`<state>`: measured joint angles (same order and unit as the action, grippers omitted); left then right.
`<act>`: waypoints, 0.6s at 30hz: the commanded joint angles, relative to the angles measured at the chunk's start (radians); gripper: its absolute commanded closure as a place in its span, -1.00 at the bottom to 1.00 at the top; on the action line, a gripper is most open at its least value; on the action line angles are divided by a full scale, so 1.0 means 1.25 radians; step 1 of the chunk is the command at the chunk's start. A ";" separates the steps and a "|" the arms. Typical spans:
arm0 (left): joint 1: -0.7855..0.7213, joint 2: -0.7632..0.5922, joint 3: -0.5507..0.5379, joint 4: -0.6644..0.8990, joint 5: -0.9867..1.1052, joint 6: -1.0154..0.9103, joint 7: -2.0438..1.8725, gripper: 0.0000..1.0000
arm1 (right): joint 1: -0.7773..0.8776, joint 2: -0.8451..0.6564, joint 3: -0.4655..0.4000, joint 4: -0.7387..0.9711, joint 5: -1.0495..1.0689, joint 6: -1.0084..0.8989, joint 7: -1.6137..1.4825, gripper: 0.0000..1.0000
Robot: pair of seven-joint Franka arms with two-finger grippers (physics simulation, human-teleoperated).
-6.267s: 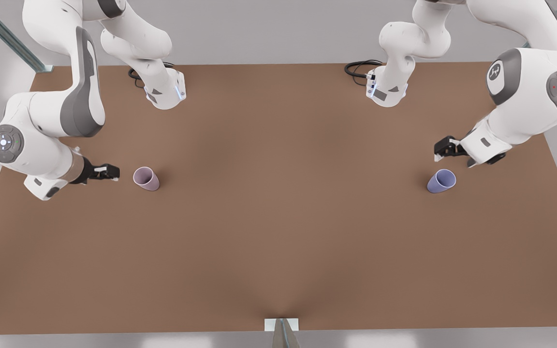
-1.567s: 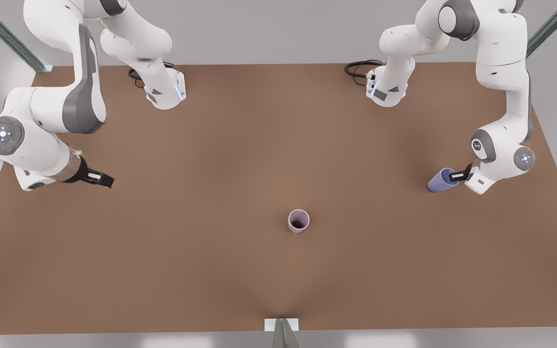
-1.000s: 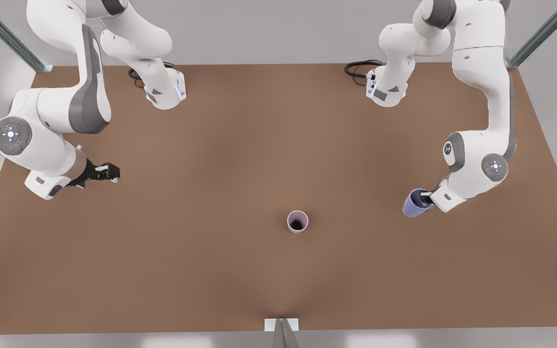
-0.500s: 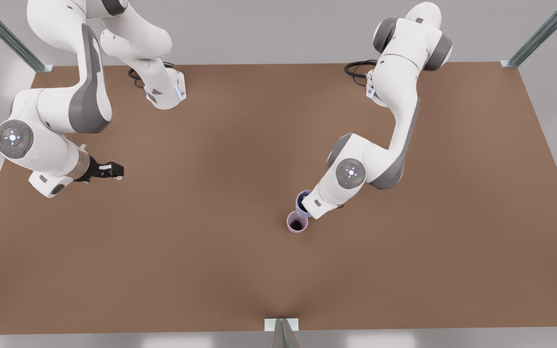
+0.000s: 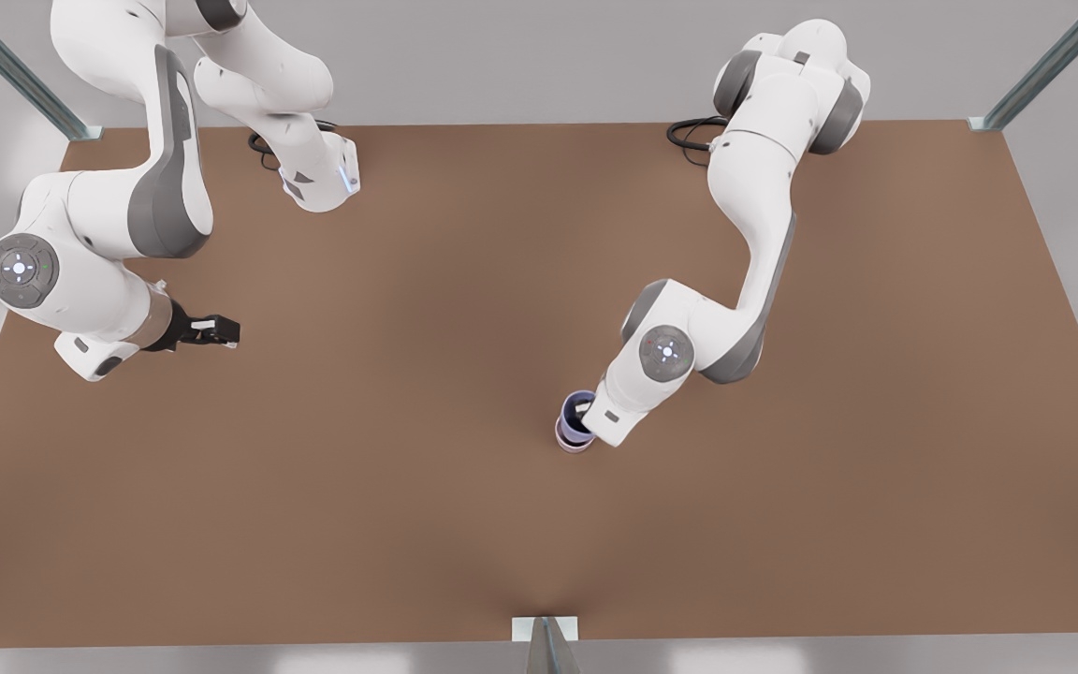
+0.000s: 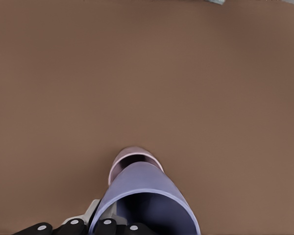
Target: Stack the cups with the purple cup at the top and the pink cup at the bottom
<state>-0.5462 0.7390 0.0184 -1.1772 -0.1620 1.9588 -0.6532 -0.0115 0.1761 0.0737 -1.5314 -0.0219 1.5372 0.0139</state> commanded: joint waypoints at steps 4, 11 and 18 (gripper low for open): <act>0.000 0.002 0.001 -0.008 -0.002 0.011 -0.152 0.57 | -0.001 0.000 0.000 0.000 0.002 0.000 0.024 -1.00; -0.002 0.002 0.000 -0.028 -0.018 0.010 -0.157 0.57 | -0.001 -0.001 0.000 -0.001 0.003 -0.001 0.020 -1.00; -0.007 0.013 0.000 -0.028 -0.018 0.016 -0.157 0.57 | -0.001 0.000 0.000 -0.001 0.003 0.000 0.018 -1.00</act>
<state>-0.5555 0.7550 0.0184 -1.2126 -0.1805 1.9731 -0.7810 -0.0123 0.1770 0.0735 -1.5329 -0.0190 1.5367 0.0298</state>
